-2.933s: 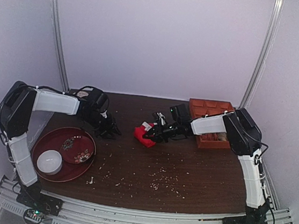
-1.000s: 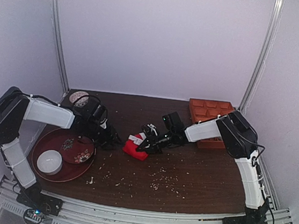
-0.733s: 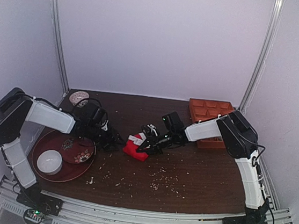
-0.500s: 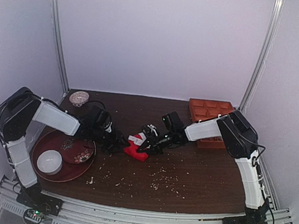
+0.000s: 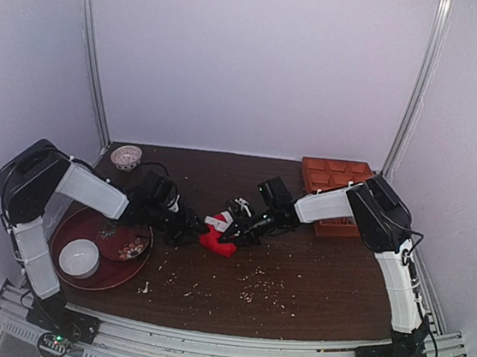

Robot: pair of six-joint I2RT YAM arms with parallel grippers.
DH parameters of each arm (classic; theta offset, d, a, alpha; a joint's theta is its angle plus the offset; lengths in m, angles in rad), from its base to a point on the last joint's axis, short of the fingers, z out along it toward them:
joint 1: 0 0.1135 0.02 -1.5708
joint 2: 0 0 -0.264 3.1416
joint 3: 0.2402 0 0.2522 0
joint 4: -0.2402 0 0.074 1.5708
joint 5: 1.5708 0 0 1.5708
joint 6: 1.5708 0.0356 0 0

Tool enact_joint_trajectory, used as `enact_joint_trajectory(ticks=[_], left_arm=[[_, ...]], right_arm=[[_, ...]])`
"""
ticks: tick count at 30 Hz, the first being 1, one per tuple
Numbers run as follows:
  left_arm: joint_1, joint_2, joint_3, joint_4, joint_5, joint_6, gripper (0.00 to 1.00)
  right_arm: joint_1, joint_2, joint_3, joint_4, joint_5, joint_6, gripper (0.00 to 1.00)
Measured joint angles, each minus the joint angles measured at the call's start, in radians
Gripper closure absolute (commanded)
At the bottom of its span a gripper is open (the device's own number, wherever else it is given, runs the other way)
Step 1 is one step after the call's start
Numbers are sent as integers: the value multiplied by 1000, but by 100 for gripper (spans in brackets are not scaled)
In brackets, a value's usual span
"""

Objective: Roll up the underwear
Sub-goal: Roll the underwear at the center of the board.

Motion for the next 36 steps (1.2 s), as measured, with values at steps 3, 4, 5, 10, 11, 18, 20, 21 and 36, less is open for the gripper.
enact_joint_trajectory(ticks=[3,4,5,10,11,18,20,21,36], left_arm=[[-1,-24,-7,-6,0,2,53],[-3,-33,-9,-5,0,1,53],[-5,-40,-13,-5,0,-1,52],[-24,-91,-51,-9,-10,-29,49],[-28,-97,-53,-11,-14,-34,49],[-68,-97,-53,-23,-53,-102,46],[-72,-87,-53,-24,-68,-128,45],[-72,-83,-51,-30,-76,-137,44],[-77,-14,92,-162,-147,-172,43]], right_arm=[[0,0,7,-10,4,-3,100],[0,0,8,-12,6,-3,100],[0,0,8,-13,7,-3,100],[0,0,8,-14,11,-3,100],[0,0,8,-14,11,-3,100],[0,0,10,-19,14,-6,100],[0,0,10,-20,14,-8,100],[0,0,10,-21,14,-11,100],[1,0,10,-28,16,-38,100]])
